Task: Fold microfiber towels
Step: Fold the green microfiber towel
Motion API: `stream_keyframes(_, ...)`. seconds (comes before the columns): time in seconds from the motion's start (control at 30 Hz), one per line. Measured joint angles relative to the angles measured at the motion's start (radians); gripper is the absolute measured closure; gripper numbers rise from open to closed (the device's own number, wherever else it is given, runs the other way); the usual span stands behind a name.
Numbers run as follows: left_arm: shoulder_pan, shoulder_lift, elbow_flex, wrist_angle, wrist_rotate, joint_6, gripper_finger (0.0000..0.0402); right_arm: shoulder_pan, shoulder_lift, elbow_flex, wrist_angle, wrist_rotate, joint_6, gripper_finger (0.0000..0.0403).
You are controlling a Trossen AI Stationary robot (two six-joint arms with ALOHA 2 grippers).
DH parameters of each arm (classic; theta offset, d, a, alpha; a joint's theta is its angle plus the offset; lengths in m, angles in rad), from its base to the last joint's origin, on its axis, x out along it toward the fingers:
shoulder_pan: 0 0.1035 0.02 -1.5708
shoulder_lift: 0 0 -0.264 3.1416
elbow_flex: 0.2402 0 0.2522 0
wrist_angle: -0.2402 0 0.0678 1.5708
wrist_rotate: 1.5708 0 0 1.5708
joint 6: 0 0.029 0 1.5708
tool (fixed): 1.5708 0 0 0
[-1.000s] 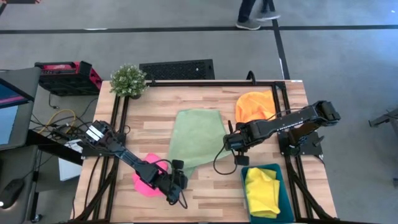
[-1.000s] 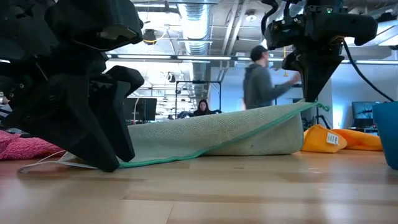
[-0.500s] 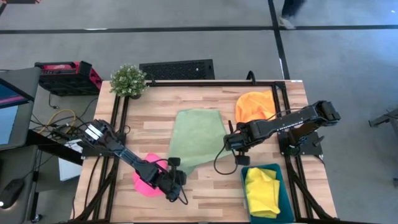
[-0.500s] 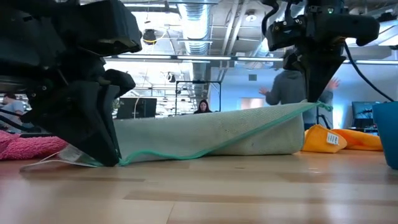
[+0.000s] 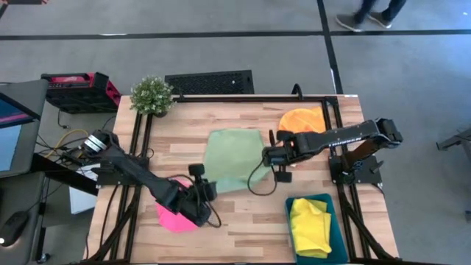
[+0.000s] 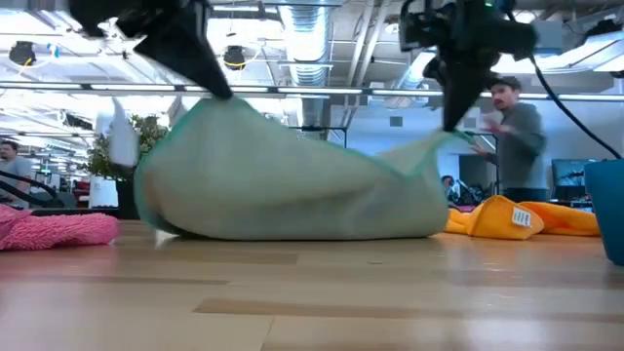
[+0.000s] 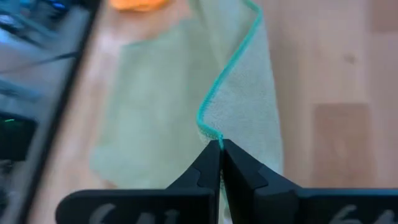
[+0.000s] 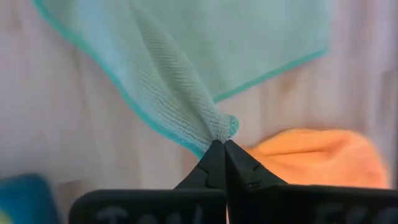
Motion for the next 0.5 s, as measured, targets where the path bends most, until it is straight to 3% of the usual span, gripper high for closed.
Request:
stream_keyframes(0.23,0.094,-0.16,0.049,-0.137,-0.149,0.038,0.0401,-0.107,0.0,0.134,-0.021,0.13,-0.099,0.0398)
stream_keyframes(0.5,0.294,-0.369,0.052,-0.146,-0.293,0.153,0.0401,-0.286,0.0,0.274,-0.01,0.308,-0.196,0.0399)
